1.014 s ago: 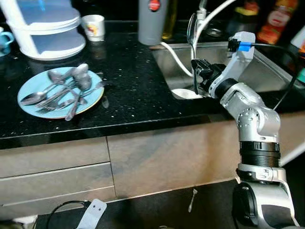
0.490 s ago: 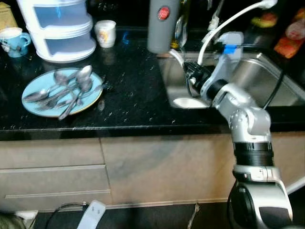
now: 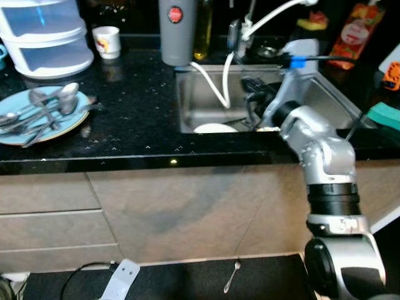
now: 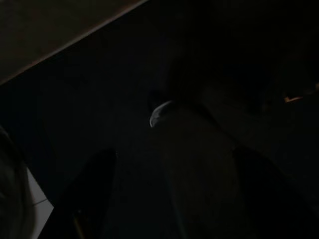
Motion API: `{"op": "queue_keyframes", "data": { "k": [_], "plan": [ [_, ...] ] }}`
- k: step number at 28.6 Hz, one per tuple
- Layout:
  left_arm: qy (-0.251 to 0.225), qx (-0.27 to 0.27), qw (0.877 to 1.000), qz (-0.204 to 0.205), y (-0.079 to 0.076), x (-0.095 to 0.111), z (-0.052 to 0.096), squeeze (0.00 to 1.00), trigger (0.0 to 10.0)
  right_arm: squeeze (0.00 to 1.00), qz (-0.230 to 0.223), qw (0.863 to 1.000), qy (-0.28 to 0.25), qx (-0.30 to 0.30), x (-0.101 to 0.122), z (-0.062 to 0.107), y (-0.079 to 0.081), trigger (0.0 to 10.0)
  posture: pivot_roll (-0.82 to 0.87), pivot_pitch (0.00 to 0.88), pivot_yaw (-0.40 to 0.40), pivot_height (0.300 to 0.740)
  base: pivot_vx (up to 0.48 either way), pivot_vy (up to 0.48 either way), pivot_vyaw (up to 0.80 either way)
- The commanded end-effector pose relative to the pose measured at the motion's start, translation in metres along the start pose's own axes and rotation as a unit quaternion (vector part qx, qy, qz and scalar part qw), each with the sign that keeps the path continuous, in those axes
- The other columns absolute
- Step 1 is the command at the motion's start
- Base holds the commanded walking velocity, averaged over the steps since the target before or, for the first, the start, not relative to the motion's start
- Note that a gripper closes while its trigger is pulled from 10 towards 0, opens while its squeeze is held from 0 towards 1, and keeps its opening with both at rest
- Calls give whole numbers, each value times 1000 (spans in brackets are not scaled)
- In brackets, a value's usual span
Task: Kitchen organization
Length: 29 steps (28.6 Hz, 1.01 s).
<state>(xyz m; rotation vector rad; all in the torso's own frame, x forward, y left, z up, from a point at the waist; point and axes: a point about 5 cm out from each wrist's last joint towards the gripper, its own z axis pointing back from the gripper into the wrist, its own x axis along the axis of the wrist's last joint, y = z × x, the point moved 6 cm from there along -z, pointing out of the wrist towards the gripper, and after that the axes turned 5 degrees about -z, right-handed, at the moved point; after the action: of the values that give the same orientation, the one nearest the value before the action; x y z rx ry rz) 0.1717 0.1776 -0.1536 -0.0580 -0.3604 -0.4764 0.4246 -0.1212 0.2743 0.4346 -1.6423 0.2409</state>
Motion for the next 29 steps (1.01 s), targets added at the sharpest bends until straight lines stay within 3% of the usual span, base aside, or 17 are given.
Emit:
{"op": "queue_keyframes", "data": {
  "k": [1, 9, 15, 25, 29],
  "plan": [
    [12, -1, 1000, 3, -2, -8, 0, 0, 10000, 0, 15, 1000, -10, -4, 7, -1, -2, 10000, -36, 0, -36, 740, 0, 0, 0],
    [10, 2, 1000, 7, -2, -8, 0, 0, 10000, 0, 54, 998, -11, 7, 12, -13, 10, 10000, -26, 0, -43, 740, 0, 0, 0],
    [11, 2, 1000, 6, -2, -8, 0, 0, 10000, 0, 123, 992, 2, 24, 12, -37, 34, 10000, -17, 0, -48, 740, 0, 0, 0],
    [11, -2, 1000, 10, -8, -13, -1, 0, 10000, 0, 238, 970, 43, -3, 3, -61, 33, 10000, 17, 0, -73, 740, 0, 0, 0],
    [10, -3, 1000, 10, -11, -17, -1, 0, 10000, 0, 237, 971, 39, 0, 6, -64, 36, 10000, 25, 0, -79, 740, 0, -83, 0]
  ]
}}
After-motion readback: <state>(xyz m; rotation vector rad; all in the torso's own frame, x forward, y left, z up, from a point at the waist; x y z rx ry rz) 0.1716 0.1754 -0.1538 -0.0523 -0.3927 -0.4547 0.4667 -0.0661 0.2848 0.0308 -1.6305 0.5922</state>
